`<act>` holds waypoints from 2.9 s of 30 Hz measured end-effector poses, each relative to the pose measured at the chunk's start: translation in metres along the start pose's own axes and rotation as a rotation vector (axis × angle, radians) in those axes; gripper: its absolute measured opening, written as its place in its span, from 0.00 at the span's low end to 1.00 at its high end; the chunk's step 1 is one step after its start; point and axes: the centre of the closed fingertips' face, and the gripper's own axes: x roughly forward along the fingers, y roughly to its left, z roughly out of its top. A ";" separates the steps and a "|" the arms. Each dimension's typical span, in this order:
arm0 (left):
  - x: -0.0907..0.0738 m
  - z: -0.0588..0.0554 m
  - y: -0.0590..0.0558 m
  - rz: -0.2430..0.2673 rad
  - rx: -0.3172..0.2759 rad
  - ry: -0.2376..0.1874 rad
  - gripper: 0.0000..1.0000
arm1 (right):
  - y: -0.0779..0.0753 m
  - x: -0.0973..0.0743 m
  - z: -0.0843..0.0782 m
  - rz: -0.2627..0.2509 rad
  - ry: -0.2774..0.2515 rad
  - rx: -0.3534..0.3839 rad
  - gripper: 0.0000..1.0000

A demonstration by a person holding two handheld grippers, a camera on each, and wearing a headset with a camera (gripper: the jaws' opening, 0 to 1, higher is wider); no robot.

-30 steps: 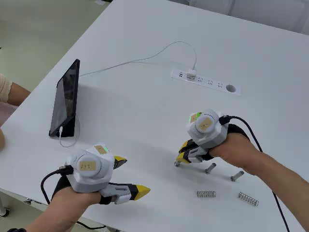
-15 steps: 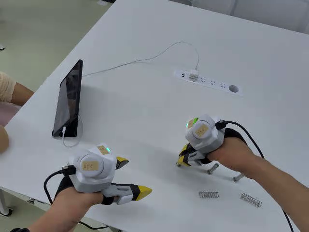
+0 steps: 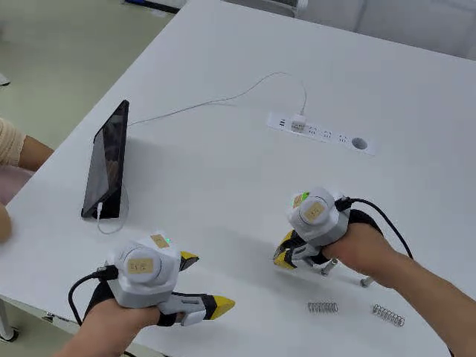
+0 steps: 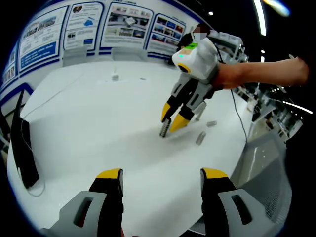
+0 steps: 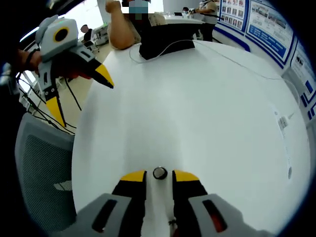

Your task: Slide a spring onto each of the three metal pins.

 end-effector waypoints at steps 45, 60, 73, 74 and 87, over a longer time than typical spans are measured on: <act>0.004 0.015 -0.033 -0.026 0.063 0.011 0.65 | 0.010 -0.069 -0.021 -0.171 -0.383 0.381 0.54; 0.013 0.019 -0.043 -0.041 0.080 0.022 0.65 | 0.019 -0.084 -0.040 -0.209 -0.451 0.463 0.61; 0.022 0.020 -0.049 -0.053 0.084 0.034 0.65 | 0.035 -0.094 -0.061 -0.233 -0.471 0.497 0.68; 0.022 0.020 -0.050 -0.054 0.083 0.034 0.65 | 0.035 -0.094 -0.063 -0.233 -0.473 0.502 0.68; 0.036 0.018 -0.061 -0.082 0.101 0.055 0.67 | 0.052 -0.097 -0.098 -0.246 -0.457 0.575 0.75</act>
